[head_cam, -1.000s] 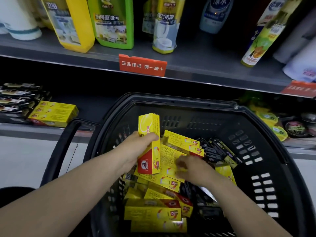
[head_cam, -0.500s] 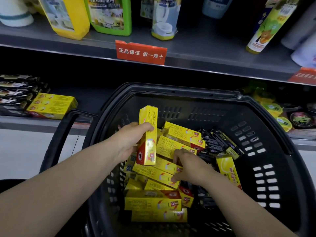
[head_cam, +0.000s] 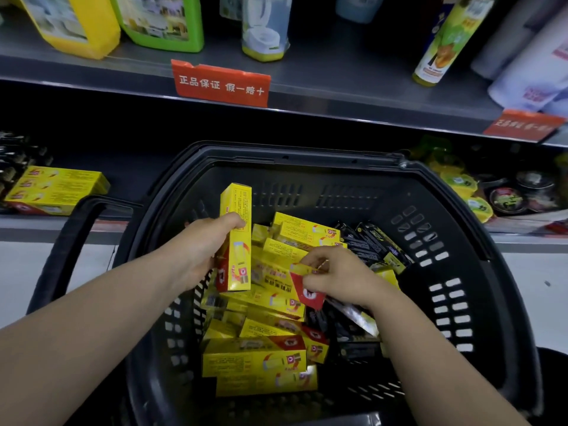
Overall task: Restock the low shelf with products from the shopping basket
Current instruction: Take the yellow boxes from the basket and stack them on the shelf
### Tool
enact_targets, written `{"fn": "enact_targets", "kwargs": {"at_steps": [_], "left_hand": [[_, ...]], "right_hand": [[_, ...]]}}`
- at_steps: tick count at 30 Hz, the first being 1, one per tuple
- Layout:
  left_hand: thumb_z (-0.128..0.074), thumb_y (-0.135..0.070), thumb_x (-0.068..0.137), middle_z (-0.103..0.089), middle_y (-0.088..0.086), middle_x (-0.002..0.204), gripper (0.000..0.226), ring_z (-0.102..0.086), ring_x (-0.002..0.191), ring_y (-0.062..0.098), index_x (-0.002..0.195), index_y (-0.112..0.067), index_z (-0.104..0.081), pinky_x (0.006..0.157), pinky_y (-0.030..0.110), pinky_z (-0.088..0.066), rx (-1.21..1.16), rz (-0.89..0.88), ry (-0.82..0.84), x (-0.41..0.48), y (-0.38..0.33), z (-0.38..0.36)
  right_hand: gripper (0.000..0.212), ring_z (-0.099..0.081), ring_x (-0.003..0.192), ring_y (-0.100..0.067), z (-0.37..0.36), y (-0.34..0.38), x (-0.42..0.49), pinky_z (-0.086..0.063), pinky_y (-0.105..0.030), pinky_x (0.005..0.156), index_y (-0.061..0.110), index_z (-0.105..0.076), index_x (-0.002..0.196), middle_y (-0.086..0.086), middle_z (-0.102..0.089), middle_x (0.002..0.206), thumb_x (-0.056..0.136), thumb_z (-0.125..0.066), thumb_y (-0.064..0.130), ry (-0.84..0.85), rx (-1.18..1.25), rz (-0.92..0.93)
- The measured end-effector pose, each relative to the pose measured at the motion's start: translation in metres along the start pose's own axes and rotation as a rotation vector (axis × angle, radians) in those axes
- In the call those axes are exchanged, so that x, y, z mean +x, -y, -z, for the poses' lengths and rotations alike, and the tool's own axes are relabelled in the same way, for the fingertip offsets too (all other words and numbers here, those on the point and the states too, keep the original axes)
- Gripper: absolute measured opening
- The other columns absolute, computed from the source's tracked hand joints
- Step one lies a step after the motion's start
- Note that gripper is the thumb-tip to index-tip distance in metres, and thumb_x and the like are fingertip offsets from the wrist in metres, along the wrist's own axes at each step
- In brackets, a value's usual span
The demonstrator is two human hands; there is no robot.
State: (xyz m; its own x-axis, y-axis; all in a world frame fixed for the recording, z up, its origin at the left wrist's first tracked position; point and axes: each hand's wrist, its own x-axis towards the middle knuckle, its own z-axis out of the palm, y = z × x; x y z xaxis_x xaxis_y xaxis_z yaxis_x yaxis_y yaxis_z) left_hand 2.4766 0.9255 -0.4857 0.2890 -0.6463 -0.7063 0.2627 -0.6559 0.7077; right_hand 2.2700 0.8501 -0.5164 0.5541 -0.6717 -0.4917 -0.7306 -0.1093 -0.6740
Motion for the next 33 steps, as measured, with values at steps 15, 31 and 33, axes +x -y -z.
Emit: {"fn": "enact_targets", "kwargs": {"at_steps": [15,31,33], "left_hand": [[-0.076,-0.034,0.069,-0.072,0.01,0.1,0.058,-0.07,0.089,0.027,0.12,-0.014,-0.056,0.078,0.042,-0.056,0.092,-0.063,0.08,-0.007,0.005,-0.007],[-0.081,-0.036,0.039,-0.068,0.009,0.108,0.093,-0.063,0.1,0.027,0.126,-0.015,-0.054,0.09,0.045,-0.05,0.207,-0.099,0.141,-0.01,0.005,-0.013],[-0.081,-0.035,0.039,-0.069,0.009,0.107,0.094,-0.063,0.099,0.027,0.126,-0.016,-0.053,0.089,0.046,-0.051,0.179,-0.1,0.146,-0.011,0.004,-0.015]], "right_hand": [[0.025,-0.064,0.096,-0.007,-0.015,0.029,-0.013,-0.053,-0.026,0.083,0.032,-0.057,0.1,0.008,-0.066,0.107,0.082,-0.071,0.022,0.115,0.404,0.184],[0.065,-0.055,0.112,-0.024,0.067,-0.07,-0.02,-0.043,-0.027,0.08,0.016,-0.042,0.133,-0.006,-0.055,0.126,0.078,-0.073,0.031,-0.146,-0.388,-0.356],[0.049,-0.062,0.099,-0.02,0.07,-0.048,-0.019,-0.049,-0.032,0.078,0.019,-0.054,0.119,0.0,-0.064,0.107,0.077,-0.071,0.038,-0.248,-0.14,-0.225]]}}
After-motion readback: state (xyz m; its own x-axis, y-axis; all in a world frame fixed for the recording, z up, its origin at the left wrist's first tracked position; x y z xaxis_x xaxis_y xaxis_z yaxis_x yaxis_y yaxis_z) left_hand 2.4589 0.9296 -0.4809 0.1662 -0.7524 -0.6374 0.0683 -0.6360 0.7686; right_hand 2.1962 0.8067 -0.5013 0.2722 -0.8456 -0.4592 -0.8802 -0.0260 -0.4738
